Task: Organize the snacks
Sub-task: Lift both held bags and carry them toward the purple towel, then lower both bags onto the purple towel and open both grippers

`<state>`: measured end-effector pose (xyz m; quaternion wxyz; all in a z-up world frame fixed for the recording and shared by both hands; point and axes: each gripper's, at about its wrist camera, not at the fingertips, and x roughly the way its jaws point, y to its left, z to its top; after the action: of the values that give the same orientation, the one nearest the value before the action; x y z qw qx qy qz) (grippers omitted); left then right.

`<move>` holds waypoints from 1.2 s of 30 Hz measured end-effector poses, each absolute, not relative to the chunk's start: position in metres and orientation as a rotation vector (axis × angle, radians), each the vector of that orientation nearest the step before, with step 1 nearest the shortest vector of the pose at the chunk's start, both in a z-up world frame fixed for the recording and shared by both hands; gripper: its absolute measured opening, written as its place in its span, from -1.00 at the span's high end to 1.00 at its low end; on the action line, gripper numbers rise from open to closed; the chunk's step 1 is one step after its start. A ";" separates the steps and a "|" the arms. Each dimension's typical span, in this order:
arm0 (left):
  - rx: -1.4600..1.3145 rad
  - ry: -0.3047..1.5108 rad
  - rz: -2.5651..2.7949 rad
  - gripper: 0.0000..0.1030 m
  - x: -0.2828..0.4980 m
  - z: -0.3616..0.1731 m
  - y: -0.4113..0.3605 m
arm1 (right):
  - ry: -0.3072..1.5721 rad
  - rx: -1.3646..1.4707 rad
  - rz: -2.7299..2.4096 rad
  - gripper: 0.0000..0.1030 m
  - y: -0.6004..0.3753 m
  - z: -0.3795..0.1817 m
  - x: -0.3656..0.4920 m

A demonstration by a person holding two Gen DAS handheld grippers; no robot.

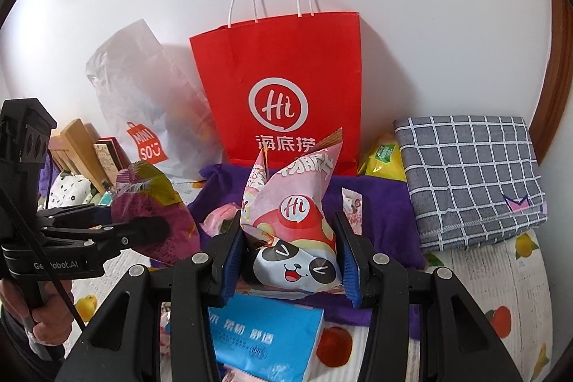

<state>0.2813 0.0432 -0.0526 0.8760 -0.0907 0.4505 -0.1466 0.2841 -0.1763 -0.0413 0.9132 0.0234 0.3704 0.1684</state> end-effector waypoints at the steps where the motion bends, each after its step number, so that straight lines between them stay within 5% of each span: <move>1: -0.185 0.942 -0.304 -0.14 0.284 -0.054 0.043 | 0.764 0.049 0.346 0.10 -0.176 -0.043 0.287; 36: -0.125 1.090 -0.321 -0.14 0.373 -0.111 0.034 | 0.978 -0.060 0.321 0.10 -0.163 -0.138 0.352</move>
<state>0.3727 0.0341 -0.1114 0.8411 -0.0590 0.5158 -0.1520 0.3520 -0.1632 -0.1377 0.8700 -0.0285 0.4677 0.1534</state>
